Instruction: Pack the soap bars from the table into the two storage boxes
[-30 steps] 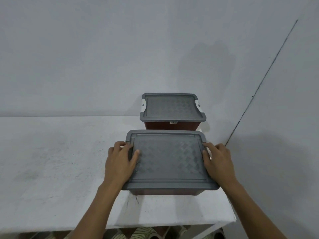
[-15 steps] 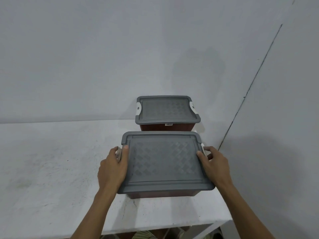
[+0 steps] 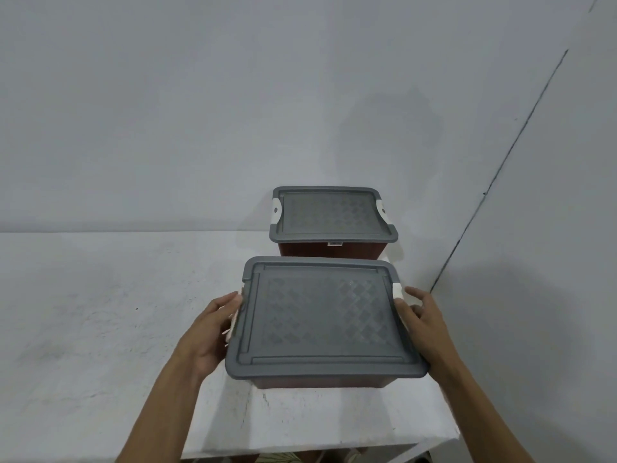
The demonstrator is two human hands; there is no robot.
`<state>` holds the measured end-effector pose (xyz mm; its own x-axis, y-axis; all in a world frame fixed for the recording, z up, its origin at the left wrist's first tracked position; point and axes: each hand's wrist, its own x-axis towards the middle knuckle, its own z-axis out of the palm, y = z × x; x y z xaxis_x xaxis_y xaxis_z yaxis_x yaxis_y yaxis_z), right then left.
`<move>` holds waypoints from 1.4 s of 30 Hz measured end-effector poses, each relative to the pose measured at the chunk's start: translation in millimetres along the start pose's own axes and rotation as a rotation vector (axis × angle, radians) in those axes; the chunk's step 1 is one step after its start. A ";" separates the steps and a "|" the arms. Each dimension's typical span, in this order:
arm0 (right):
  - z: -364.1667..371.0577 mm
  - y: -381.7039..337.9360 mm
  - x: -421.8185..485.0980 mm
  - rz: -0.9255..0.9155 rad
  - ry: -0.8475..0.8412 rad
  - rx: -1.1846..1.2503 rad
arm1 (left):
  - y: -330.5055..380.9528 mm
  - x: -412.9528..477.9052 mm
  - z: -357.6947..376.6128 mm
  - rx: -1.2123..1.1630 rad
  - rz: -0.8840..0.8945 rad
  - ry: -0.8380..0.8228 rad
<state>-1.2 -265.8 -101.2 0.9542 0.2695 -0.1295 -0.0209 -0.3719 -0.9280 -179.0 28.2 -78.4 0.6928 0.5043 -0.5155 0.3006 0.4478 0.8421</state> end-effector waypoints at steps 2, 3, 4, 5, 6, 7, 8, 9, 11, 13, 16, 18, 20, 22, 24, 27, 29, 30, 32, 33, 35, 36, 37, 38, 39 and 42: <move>-1.0 2.4 2.7 -0.015 0.004 -0.060 | 3.4 4.0 6.2 0.046 0.010 0.038; -1.3 3.4 3.7 -0.030 0.010 -0.079 | 5.2 4.8 8.9 0.095 0.030 0.062; -1.3 3.5 4.5 -0.043 0.019 -0.080 | 7.3 4.2 11.3 0.148 0.056 0.078; -1.3 3.8 4.6 -0.053 0.024 -0.076 | 9.0 3.5 12.4 0.185 0.074 0.087; -0.8 3.7 3.8 -0.060 0.024 -0.071 | 9.0 4.7 11.3 0.206 0.086 0.094; -0.5 4.0 2.9 -0.066 0.022 -0.062 | 8.8 5.2 10.9 0.212 0.094 0.094; -0.2 4.4 1.8 -0.071 0.024 -0.049 | 7.3 6.4 9.7 0.219 0.100 0.092; -0.2 4.5 1.1 -0.077 0.030 -0.036 | 6.4 7.0 9.8 0.218 0.108 0.093; -0.2 5.0 1.5 -0.089 0.046 -0.020 | 4.9 9.2 10.6 0.234 0.124 0.103; -0.3 6.5 4.0 -0.089 0.060 -0.017 | 4.7 12.0 10.5 0.251 0.131 0.105; -2.8 7.3 9.5 -0.094 0.059 -0.020 | 6.4 16.4 11.9 0.273 0.132 0.088; -6.0 6.3 14.7 -0.102 0.054 -0.019 | 7.5 20.9 15.3 0.288 0.133 0.084; -9.5 1.5 20.1 -0.117 0.047 -0.026 | 10.0 26.0 20.9 0.289 0.136 0.080; -13.3 -5.0 26.9 -0.134 0.042 -0.041 | 13.4 31.3 27.6 0.284 0.142 0.076; -16.8 -12.3 33.8 -0.134 0.032 -0.043 | 17.4 37.7 34.9 0.284 0.148 0.069; -21.5 -16.7 45.7 -0.133 0.028 -0.049 | 22.6 47.8 45.3 0.282 0.144 0.062; -23.7 -19.9 52.8 -0.133 0.030 -0.043 | 26.5 53.1 50.5 0.270 0.132 0.052; -24.6 -21.0 55.7 -0.129 0.032 -0.040 | 28.5 54.9 52.3 0.264 0.124 0.042; -26.4 -22.0 58.6 -0.129 0.024 -0.040 | 30.3 57.1 54.0 0.253 0.112 0.019; -26.9 -20.7 60.1 -0.136 0.022 -0.053 | 30.0 58.3 54.0 0.255 0.110 0.017; -26.5 -20.1 60.4 -0.155 0.029 -0.101 | 28.6 60.6 53.3 0.276 0.117 0.024; -26.0 -22.0 59.2 -0.157 0.040 -0.144 | 27.7 60.7 53.0 0.291 0.128 0.025; -26.1 -21.7 60.2 -0.165 0.047 -0.193 | 25.4 60.5 52.7 0.304 0.138 0.023; -26.7 -24.2 59.5 -0.157 0.047 -0.262 | 23.6 58.6 52.5 0.314 0.148 0.022; -26.7 -22.9 61.4 -0.153 0.050 -0.353 | 21.5 57.2 51.6 0.319 0.155 0.016; -27.5 -33.2 57.1 -0.122 0.119 -0.571 | 14.5 44.3 43.2 0.338 0.153 -0.014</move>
<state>62.2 -262.5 -68.2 0.9673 0.2509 0.0367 0.2230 -0.7726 -0.5945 -115.6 25.1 -82.2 0.7546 0.5352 -0.3795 0.3909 0.0978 0.9152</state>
